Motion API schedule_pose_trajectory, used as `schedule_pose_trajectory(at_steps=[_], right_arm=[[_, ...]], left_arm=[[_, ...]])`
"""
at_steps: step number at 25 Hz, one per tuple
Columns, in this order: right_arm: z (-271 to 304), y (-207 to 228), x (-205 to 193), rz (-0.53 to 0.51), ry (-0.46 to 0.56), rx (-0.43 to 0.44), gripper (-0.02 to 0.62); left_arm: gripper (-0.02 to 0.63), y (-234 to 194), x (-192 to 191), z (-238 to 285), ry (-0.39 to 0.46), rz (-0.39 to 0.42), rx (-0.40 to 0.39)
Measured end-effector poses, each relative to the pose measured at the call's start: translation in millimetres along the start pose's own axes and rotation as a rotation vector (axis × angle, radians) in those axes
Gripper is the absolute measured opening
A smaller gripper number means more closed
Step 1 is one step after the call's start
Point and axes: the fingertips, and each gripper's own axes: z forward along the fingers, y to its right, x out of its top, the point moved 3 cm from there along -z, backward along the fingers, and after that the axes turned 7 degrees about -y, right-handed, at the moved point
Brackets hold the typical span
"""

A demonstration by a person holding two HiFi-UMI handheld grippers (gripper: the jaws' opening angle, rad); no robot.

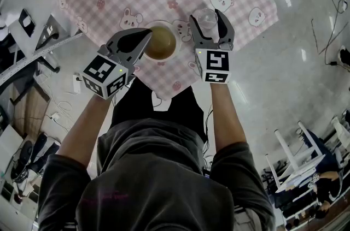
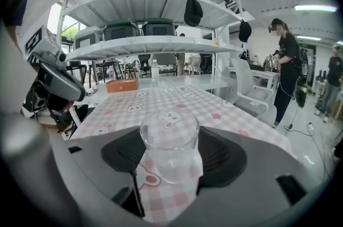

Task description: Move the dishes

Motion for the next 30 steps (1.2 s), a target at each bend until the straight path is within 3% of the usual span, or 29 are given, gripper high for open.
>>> schedule_pose_trajectory(at_steps=[30], right_arm=[[-35.1, -11.5, 44.8, -0.037, 0.097, -0.002, 0.287]], left_arm=[[0.002, 10.8, 15.3, -15.4, 0.051, 0.019, -0.005]])
